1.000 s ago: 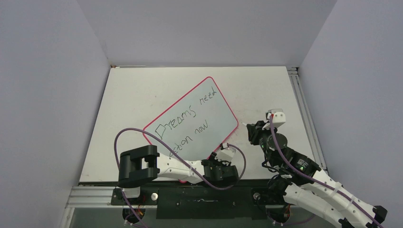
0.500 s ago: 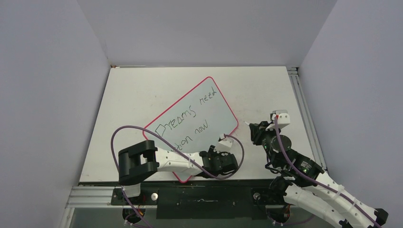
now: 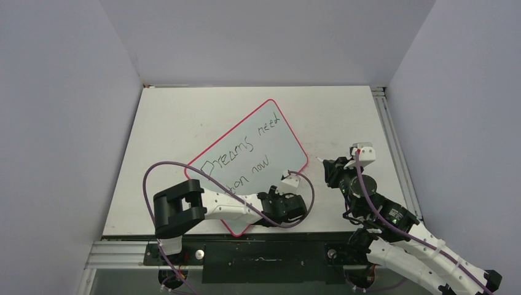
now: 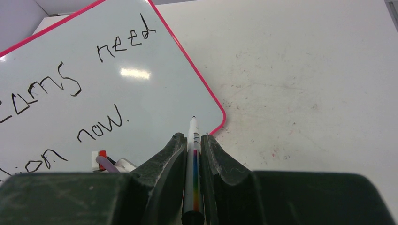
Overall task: Write a sentence on the whiteboard
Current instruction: Close the whiteboard marker at the center of the board.
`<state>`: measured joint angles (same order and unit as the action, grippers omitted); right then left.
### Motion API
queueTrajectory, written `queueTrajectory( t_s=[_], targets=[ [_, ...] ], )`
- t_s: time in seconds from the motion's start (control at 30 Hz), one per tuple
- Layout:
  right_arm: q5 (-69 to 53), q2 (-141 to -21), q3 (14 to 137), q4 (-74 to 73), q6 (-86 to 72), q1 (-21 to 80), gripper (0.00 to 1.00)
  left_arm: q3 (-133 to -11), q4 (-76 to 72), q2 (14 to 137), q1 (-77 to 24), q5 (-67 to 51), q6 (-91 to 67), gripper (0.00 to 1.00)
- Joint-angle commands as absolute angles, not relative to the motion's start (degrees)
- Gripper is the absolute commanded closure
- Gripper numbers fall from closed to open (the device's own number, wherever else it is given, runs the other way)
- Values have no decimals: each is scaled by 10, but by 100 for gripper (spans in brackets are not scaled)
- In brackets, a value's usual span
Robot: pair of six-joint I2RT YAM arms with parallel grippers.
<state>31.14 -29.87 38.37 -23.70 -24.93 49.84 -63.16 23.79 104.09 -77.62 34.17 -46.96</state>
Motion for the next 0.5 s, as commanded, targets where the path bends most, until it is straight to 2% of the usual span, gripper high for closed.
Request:
queueTrajectory(
  t_s=[0.0, 0.47],
  targets=[
    [325, -295, 380, -229, -253, 495, 93, -652, 237, 1045, -769, 345, -476, 60],
    [325, -295, 379, -229, -255, 496, 92, -656, 214, 1065, -768, 321, -458, 68]
  ],
)
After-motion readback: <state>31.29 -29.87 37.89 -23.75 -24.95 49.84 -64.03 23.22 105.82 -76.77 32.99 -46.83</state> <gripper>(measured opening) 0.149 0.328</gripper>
